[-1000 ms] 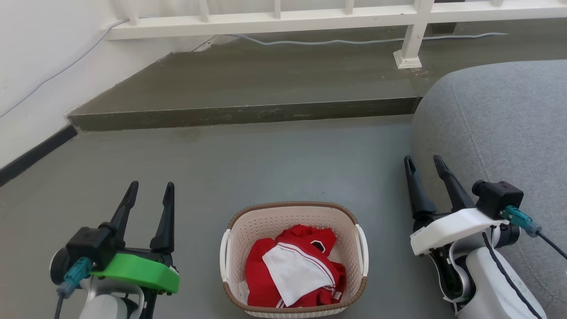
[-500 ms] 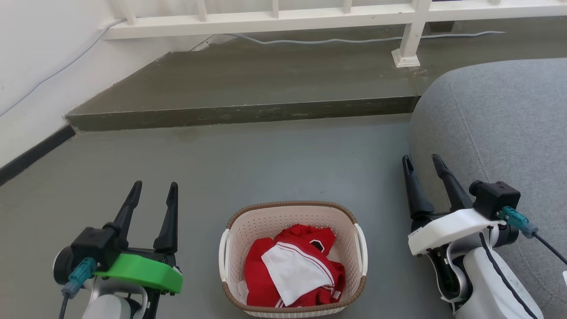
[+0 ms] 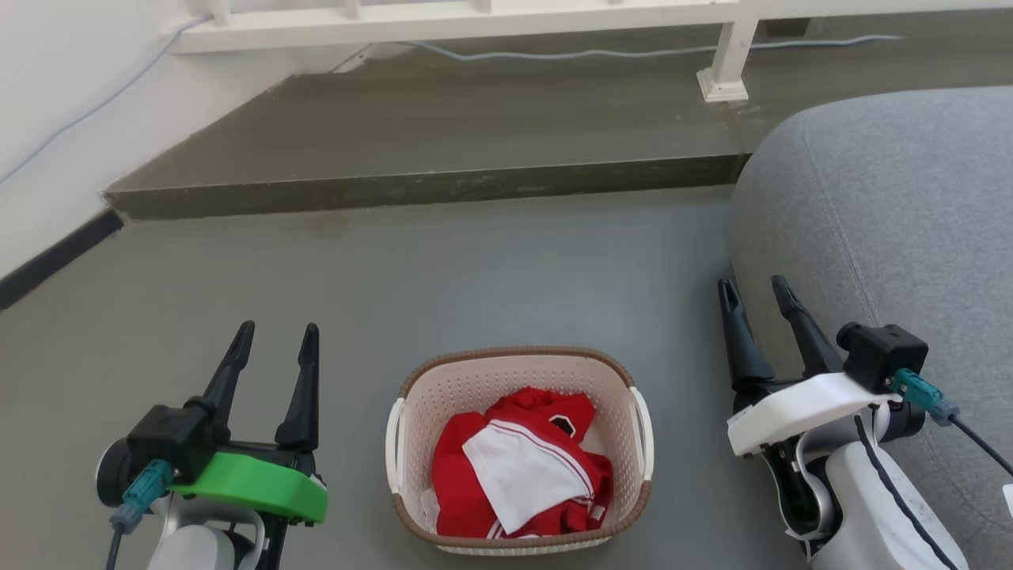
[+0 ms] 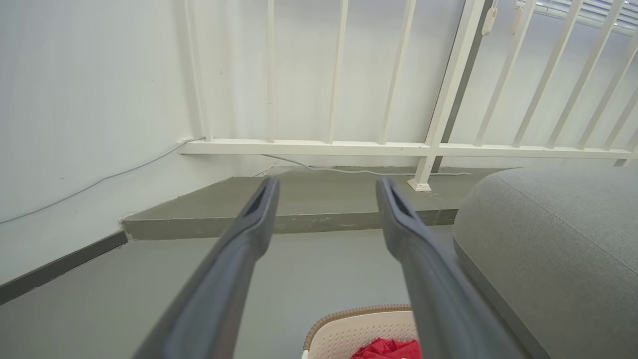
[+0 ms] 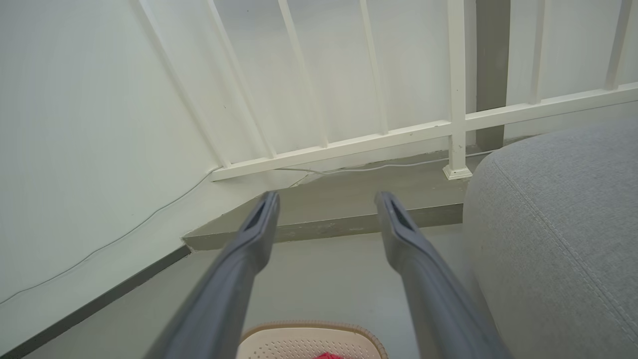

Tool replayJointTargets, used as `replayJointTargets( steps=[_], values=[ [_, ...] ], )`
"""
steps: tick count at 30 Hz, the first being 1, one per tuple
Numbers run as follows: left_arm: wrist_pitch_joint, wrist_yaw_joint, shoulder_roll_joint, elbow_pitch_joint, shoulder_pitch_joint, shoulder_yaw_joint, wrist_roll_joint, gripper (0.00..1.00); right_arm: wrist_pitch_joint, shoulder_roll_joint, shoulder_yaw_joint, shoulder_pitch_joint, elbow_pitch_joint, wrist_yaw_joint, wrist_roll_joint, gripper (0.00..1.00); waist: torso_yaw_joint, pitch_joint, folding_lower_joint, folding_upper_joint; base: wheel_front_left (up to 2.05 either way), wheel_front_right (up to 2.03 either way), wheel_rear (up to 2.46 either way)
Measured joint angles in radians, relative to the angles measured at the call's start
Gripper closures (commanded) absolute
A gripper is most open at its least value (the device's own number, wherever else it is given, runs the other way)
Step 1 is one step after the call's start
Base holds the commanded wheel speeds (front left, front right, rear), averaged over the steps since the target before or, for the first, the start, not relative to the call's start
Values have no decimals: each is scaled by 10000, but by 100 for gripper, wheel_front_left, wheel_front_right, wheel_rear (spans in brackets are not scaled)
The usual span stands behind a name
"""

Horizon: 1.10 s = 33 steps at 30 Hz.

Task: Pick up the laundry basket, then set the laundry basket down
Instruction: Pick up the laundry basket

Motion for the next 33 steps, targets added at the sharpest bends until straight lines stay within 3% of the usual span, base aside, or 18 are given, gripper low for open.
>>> replayJointTargets(
  steps=[15,22,33],
  values=[
    [0,0,54,-81,-613,-334,-31,0,-2,35,-303,-215,136,-105,-81,0,-171,1405,0,0,0,0,0],
    [0,0,341,54,-1217,-556,-207,0,-2,54,-339,-652,422,-171,-84,0,-222,2326,0,0,0,0,0],
    [0,-2,522,1099,-2383,-1030,-648,0,-2,61,-577,-1572,1302,-190,-84,0,-243,3857,1,0,0,0,0]
  ],
)
